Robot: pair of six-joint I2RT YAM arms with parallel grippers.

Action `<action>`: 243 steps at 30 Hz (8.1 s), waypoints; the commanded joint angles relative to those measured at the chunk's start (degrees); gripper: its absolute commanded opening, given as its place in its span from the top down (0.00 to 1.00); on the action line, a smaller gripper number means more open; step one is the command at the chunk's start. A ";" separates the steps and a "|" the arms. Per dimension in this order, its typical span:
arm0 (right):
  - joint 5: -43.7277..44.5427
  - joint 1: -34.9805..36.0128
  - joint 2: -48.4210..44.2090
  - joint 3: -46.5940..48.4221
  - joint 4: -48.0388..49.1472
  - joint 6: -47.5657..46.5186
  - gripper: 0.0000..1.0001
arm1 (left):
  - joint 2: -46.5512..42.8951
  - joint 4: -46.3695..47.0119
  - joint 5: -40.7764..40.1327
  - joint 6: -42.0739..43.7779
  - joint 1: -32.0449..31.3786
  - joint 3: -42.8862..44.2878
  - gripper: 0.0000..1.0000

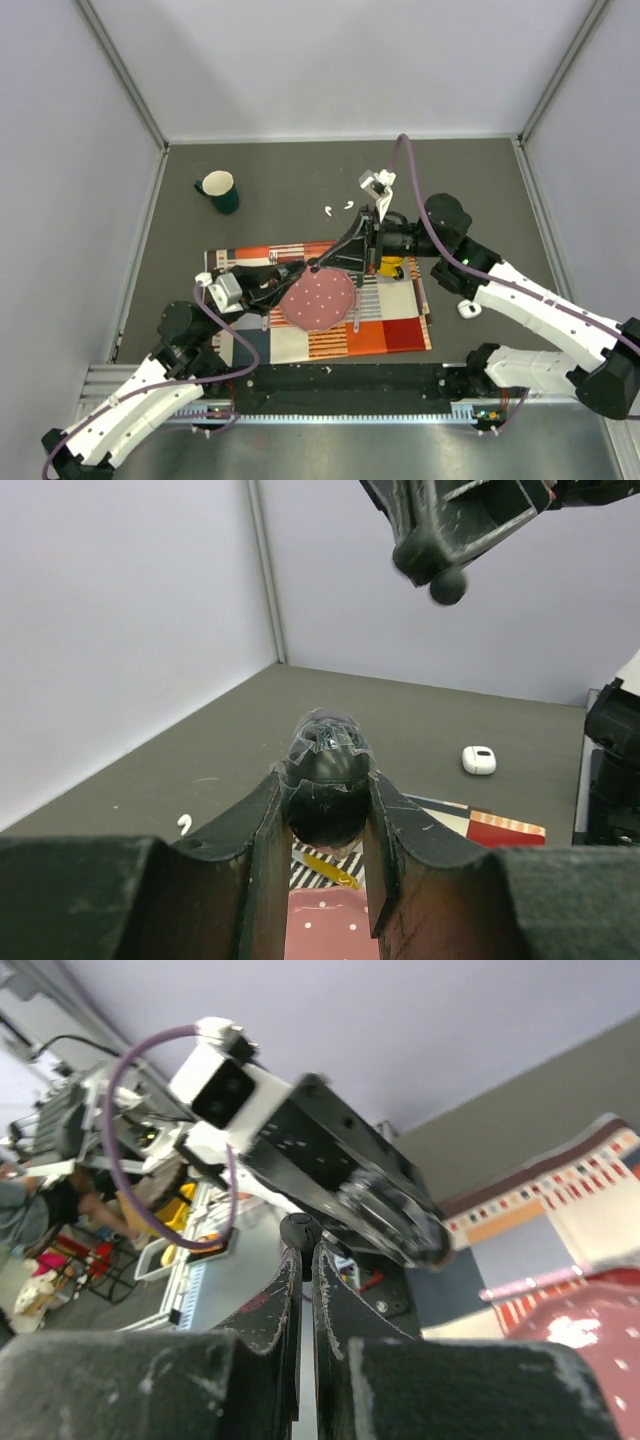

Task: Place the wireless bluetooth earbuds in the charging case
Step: Open the charging case, then place the earbud in the charging case.

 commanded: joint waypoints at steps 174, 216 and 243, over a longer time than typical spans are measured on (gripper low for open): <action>55.58 21.35 21.28 49.52 -67.72 47.48 1.00 | 13.69 29.50 -6.53 10.86 -0.21 -6.96 1.00; 51.63 18.89 34.03 61.31 -73.62 54.51 1.00 | 16.77 38.12 -12.95 22.20 -0.30 -9.16 1.00; 50.31 16.78 36.23 59.55 -73.09 54.16 1.00 | 14.66 33.90 -8.82 21.15 -0.39 -6.96 1.00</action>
